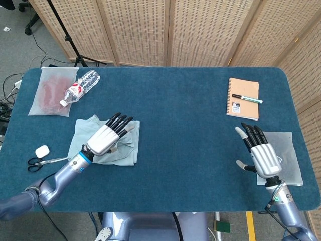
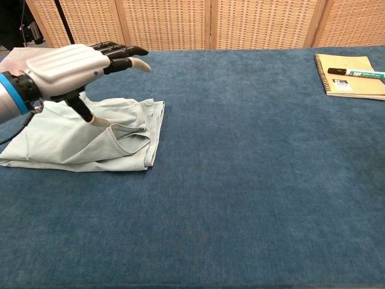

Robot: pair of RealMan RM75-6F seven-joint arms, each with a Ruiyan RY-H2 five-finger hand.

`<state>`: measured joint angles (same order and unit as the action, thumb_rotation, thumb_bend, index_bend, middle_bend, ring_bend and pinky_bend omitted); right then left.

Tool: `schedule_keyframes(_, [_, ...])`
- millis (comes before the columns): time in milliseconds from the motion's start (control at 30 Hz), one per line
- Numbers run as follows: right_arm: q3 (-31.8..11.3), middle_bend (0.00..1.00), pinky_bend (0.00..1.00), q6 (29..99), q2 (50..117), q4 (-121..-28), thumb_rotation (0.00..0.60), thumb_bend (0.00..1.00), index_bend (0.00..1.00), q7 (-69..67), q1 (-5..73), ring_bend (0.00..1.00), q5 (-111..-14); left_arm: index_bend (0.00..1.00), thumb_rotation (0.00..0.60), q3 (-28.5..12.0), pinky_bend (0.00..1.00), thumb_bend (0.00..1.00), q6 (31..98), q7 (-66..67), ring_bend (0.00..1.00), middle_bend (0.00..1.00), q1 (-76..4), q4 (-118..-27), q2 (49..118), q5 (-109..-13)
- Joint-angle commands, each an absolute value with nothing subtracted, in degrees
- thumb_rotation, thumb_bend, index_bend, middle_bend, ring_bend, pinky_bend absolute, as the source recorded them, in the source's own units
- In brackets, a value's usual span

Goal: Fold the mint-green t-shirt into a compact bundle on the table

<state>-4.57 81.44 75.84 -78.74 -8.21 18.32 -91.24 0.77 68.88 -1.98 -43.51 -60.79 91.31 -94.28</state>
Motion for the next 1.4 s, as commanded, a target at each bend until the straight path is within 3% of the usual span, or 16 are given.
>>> schedule_keyframes(33, [-4.50, 0.00, 0.02, 81.41, 75.86, -78.71, 0.600, 0.00, 0.00, -8.17, 18.33, 0.00, -91.32, 0.04, 0.600, 1.26, 0.00, 0.03, 68.82, -2.30, 0.00, 0.00, -42.28, -61.33, 89.63, -93.63])
schedule_keyframes(800, [-4.46, 0.00, 0.02, 80.90, 76.09, -78.21, 0.600, 0.00, 0.00, -8.40, 18.47, 0.00, -91.09, 0.04, 0.600, -1.20, 0.00, 0.05, 63.83, -2.64, 0.00, 0.00, -44.02, -47.36, 100.77, -91.08])
schedule_keyframes(1400, [-4.32, 0.00, 0.02, 81.06, 75.83, -78.36, 0.600, 0.00, 0.00, -8.70, 18.33, 0.00, -91.27, 0.04, 0.600, 1.95, 0.00, 0.05, 66.28, -1.29, 0.00, 0.00, -44.04, -50.65, 102.26, -95.51])
